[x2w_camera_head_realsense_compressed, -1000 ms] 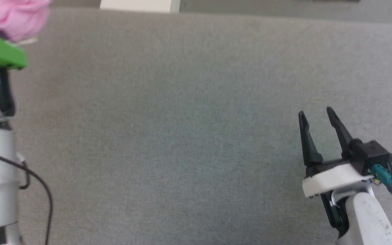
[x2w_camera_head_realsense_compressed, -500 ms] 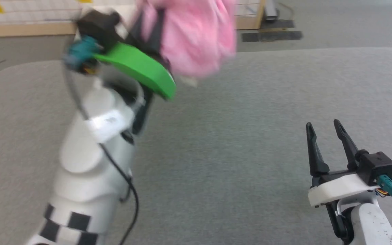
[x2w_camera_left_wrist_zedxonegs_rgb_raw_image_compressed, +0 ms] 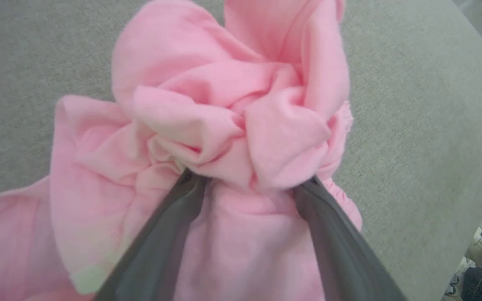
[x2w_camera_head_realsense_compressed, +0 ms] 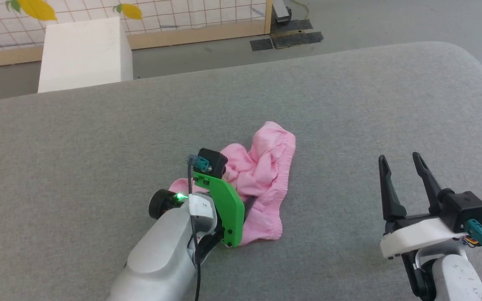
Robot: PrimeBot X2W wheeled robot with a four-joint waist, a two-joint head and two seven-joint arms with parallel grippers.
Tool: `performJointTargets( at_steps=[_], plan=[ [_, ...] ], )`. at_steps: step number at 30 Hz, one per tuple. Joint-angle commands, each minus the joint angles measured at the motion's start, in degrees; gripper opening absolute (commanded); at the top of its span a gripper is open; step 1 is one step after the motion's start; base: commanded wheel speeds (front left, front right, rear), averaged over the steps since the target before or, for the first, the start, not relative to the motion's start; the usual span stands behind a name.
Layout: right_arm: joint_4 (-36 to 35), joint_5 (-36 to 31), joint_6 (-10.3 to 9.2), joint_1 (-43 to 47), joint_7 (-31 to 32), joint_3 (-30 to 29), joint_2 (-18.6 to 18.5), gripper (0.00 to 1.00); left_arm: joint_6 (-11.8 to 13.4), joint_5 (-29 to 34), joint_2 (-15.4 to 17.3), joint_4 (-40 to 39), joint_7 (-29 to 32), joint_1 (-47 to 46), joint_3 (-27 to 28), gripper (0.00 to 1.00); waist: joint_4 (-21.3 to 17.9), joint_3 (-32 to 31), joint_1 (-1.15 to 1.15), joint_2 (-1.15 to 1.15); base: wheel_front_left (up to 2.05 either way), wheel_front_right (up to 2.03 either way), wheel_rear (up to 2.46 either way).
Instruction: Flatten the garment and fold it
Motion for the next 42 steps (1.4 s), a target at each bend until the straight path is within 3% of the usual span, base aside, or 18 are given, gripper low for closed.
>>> performJointTargets(
  at_steps=[1,9,12,16,21,25,35,36,38,42],
  plan=[
    [-0.1,-0.1,-0.09,0.5,-0.3,0.2,0.0,1.0,0.3,-0.5,0.1,-0.3,-1.5,1.1,0.5,1.0,0.9,-0.3,0.0,0.0,0.0,0.0,0.0],
    [-0.4,-0.7,-0.09,1.5,0.0,1.0,0.0,1.0,3.1,-0.4,1.5,-9.4,-21.2,5.8,6.3,1.0,4.7,-2.2,0.0,0.0,0.0,0.0,0.0],
    [-1.1,-1.1,-0.09,1.7,0.5,1.5,0.0,1.0,6.3,0.8,3.2,-13.7,-29.1,8.9,9.5,1.0,6.5,-2.6,0.0,0.0,0.0,0.0,0.0],
    [-3.0,-1.9,-0.09,1.5,1.6,3.6,0.0,1.0,11.1,2.9,5.3,-19.4,-32.9,14.3,14.3,1.0,8.7,-2.5,0.0,0.0,0.0,0.0,0.0],
    [-6.2,-3.1,-0.09,-0.6,4.7,8.5,0.0,1.0,13.8,6.9,6.1,-27.1,-33.3,20.2,20.3,1.0,11.8,-1.2,0.0,0.0,0.0,0.0,0.0],
    [-6.4,-4.2,-0.09,-3.5,12.2,14.1,0.0,1.0,12.8,9.3,4.6,-30.6,-33.4,23.0,24.3,1.0,14.6,0.0,0.0,0.0,0.0,0.0,0.0],
    [-4.2,-4.1,-0.09,-7.2,44.7,20.7,-1.7,0.99,9.0,12.3,0.4,-31.2,-33.4,23.6,29.5,1.0,20.2,1.8,0.0,0.0,0.0,0.0,0.0],
    [-4.6,-4.0,-0.09,-7.1,46.5,20.8,-1.9,0.45,8.8,12.5,0.3,-31.2,-33.4,23.6,29.7,1.0,20.4,1.8,0.0,0.0,0.0,0.0,0.0],
    [-5.8,-3.7,-0.09,-6.8,49.3,21.3,-2.3,0.0,8.3,12.9,-0.1,-31.1,-33.4,23.7,30.1,1.0,20.7,1.8,0.0,0.0,0.0,0.0,0.0],
    [-9.0,-2.5,-0.09,-6.5,51.0,21.7,-2.5,0.0,8.0,13.4,-0.5,-31.2,-33.4,24.0,30.4,1.0,20.9,1.6,0.0,0.0,0.0,0.0,0.0]
  ],
)
